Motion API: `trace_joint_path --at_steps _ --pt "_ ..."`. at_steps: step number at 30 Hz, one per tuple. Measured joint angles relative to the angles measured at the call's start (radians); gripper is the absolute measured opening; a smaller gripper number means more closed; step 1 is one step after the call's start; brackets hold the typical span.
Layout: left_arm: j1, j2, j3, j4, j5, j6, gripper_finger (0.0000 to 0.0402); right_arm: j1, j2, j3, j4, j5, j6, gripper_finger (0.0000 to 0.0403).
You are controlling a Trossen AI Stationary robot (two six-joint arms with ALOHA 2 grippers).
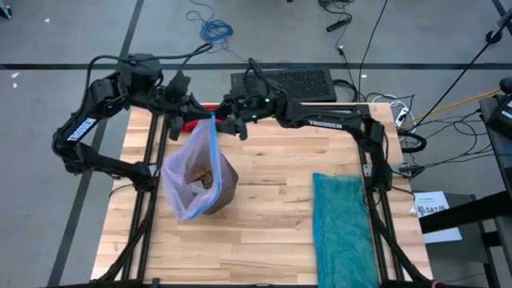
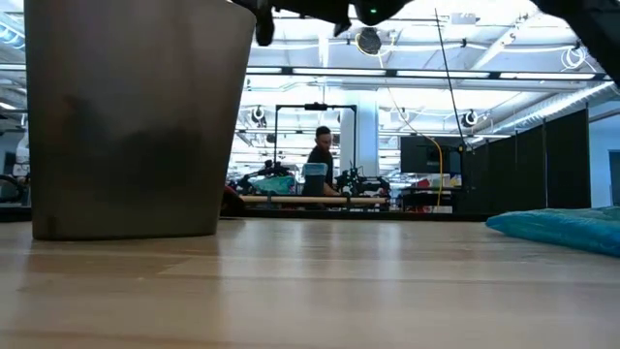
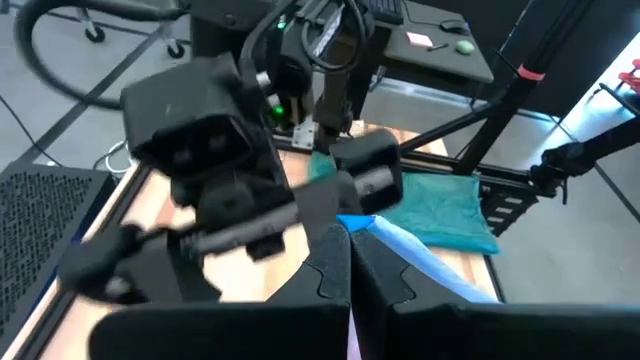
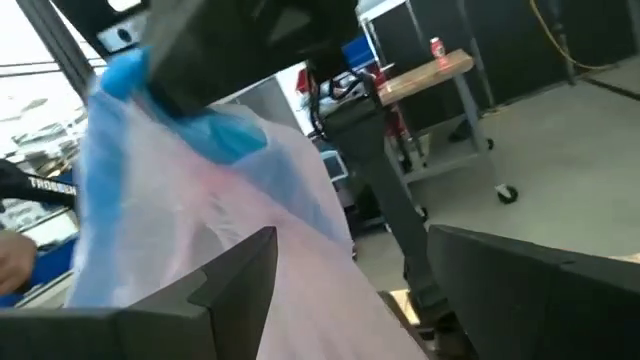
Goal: Place trash/remove bag and relplace
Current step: Close the pink trash bag inside the trash bin
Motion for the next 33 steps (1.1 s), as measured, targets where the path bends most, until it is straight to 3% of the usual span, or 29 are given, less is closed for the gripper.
trace_joint_path --at_steps 4,7,10,13,15,33 --pt "-0.005 0.003 0.000 0.014 0.000 0.000 0.0000 0.012 0.069 0.102 -0.040 -0.064 0.001 0.0247" --pt "-0.004 0.002 0.000 0.019 -0.008 0.001 0.0000 0.021 0.095 0.131 -0.055 -0.077 0.015 0.0214" --pt "-0.004 0.002 0.000 0.019 -0.019 0.002 0.0000 0.036 0.094 0.132 -0.081 -0.077 -0.031 0.0146" --pt "-0.004 -0.002 0.000 0.019 -0.021 0.005 0.0000 0.051 0.094 0.132 -0.100 -0.085 -0.046 0.0050" --pt "-0.004 -0.007 0.000 0.021 -0.030 0.019 0.0000 0.056 0.094 0.132 -0.108 -0.102 -0.053 0.0015" --pt "-0.003 -0.116 0.000 0.029 -0.173 0.027 0.0000 0.062 0.093 0.131 -0.357 -0.067 -0.141 0.0000"
